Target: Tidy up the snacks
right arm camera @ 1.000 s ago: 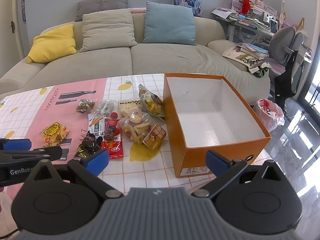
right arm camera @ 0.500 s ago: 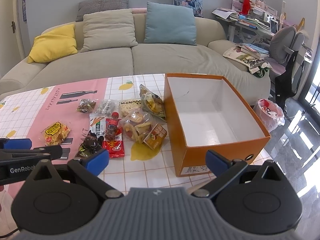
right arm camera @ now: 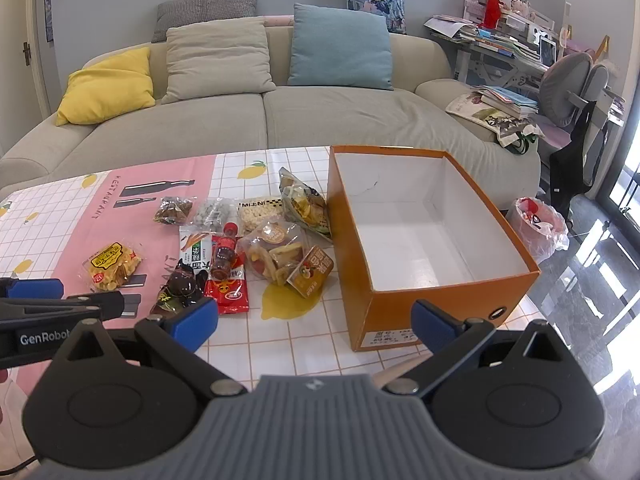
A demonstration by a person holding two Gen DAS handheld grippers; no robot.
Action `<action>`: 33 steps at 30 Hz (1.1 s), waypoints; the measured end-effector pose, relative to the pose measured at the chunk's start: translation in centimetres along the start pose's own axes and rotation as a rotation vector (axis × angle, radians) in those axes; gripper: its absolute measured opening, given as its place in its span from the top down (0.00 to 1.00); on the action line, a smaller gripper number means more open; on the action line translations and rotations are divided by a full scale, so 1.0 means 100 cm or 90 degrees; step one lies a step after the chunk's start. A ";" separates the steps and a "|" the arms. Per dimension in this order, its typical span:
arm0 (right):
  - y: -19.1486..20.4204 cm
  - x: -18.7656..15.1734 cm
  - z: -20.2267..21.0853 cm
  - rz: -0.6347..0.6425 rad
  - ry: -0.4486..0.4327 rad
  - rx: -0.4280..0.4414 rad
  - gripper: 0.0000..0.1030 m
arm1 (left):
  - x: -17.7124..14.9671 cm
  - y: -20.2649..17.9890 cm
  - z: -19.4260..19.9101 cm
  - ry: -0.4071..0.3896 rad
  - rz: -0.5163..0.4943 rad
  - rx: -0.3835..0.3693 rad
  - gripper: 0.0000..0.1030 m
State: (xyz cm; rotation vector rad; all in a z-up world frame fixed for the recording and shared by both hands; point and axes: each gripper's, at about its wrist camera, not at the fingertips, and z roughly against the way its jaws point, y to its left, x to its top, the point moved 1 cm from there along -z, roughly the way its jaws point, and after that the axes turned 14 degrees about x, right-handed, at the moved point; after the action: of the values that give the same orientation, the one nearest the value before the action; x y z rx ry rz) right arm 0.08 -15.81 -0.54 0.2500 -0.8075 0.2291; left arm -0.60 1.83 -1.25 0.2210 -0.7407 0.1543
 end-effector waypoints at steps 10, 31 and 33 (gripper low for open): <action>0.000 -0.001 0.000 -0.004 0.004 -0.001 0.03 | -0.003 0.001 0.001 0.004 0.003 -0.004 0.21; 0.003 -0.012 -0.077 0.042 0.022 0.107 0.30 | -0.006 0.030 -0.056 0.069 0.094 -0.048 0.47; 0.003 -0.009 -0.093 0.051 0.031 0.109 0.32 | -0.002 0.030 -0.065 0.069 0.098 -0.045 0.47</action>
State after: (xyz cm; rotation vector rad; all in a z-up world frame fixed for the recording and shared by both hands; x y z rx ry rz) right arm 5.73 -12.81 -7.32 0.3724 -0.7508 0.3796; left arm 2.87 6.37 -5.62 0.0870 -0.6546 0.2841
